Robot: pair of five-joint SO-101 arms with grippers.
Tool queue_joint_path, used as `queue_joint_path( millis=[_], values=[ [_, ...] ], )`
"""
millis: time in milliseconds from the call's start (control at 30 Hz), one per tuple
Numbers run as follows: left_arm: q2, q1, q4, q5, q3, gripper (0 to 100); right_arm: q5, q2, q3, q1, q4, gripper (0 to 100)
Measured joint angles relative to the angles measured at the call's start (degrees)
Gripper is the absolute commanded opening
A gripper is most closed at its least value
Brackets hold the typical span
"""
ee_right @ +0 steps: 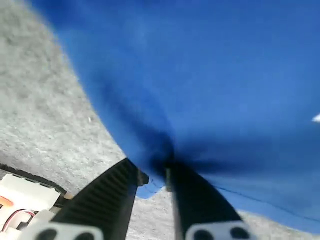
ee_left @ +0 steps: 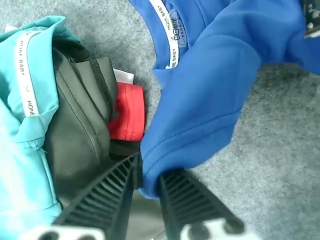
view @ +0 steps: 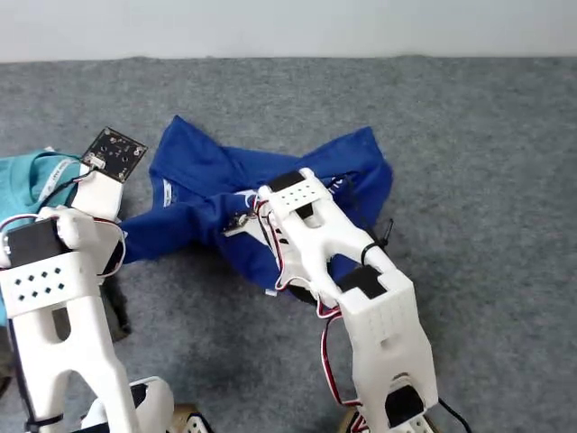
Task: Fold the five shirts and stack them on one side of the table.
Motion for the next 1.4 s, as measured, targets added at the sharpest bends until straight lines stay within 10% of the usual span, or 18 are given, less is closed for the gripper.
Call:
queue_joint_path(
  millis=[400,833,1400],
  values=[
    [0.00,0.00,0.00,0.00,-0.09,2,0.09,-5.27,0.79,1.23,2.46,0.9],
    [0.00,4.31,2.81,2.02,-19.96,2,4.04,-41.23,0.79,18.46,5.10,0.9],
    [-0.62,6.33,-9.67,6.86,-54.68,2,7.21,-79.12,0.79,34.81,-20.92,0.9]
  ],
)
